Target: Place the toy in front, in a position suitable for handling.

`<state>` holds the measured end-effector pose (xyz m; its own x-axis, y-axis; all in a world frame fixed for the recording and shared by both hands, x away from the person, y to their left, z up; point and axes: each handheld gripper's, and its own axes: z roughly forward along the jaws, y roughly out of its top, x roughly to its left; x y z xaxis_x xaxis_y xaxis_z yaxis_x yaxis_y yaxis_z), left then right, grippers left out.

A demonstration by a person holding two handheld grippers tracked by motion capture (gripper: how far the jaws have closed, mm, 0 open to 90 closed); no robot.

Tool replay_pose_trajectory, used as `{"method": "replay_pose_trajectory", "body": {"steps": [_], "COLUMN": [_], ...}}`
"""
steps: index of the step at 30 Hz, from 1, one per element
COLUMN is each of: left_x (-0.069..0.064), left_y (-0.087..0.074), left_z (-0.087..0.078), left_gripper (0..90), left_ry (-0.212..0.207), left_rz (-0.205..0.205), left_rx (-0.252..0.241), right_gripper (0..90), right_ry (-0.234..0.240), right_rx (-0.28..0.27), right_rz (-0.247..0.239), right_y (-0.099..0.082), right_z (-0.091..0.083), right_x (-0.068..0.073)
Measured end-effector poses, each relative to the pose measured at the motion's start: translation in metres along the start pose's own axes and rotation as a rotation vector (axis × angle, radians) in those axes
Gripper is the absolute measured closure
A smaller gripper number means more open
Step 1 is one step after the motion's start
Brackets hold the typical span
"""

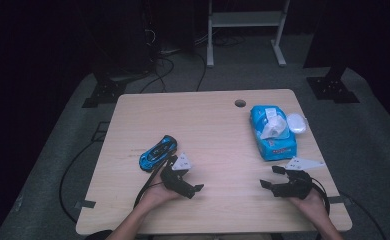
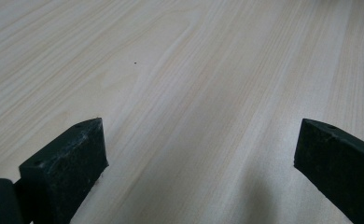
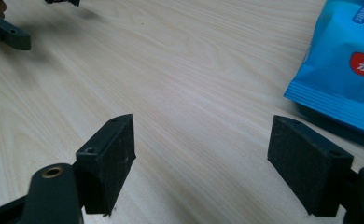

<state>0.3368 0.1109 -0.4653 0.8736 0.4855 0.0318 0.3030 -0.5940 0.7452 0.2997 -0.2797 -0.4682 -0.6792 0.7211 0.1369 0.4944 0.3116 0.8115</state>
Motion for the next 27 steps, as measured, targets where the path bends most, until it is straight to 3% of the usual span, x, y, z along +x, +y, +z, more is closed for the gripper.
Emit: {"method": "replay_pose_trajectory", "body": {"steps": [3,5,8,10,12,27], "left_x": [0.001,0.002,0.005,0.008,0.012,0.051], "left_y": [0.002,0.008,0.012,0.014,0.017,0.028], "left_z": [-0.002,-0.007,-0.013,-0.015,-0.019,-0.048], "left_gripper": [3.5,3.5,3.5,3.5,3.5,3.3], "left_ry": [0.007,0.037,0.050,0.044,0.065,0.145], "left_rz": [-0.008,0.013,0.016,-0.004,0.015,0.002], "left_rx": [-0.010,-0.012,-0.028,-0.044,-0.035,-0.042], "right_gripper": [22.0,22.0,22.0,22.0,22.0,22.0], "right_ry": [-0.004,-0.008,-0.010,-0.012,-0.012,-0.015], "right_rx": [-0.012,-0.018,-0.015,-0.017,-0.021,-0.014], "right_rz": [0.016,0.020,0.021,0.023,0.020,0.004], "right_y": [0.000,0.000,0.000,0.000,0.001,0.002], "right_z": [0.000,0.000,0.000,0.000,-0.001,-0.003], "right_x": [-0.002,-0.002,-0.001,0.000,0.001,0.007]}}
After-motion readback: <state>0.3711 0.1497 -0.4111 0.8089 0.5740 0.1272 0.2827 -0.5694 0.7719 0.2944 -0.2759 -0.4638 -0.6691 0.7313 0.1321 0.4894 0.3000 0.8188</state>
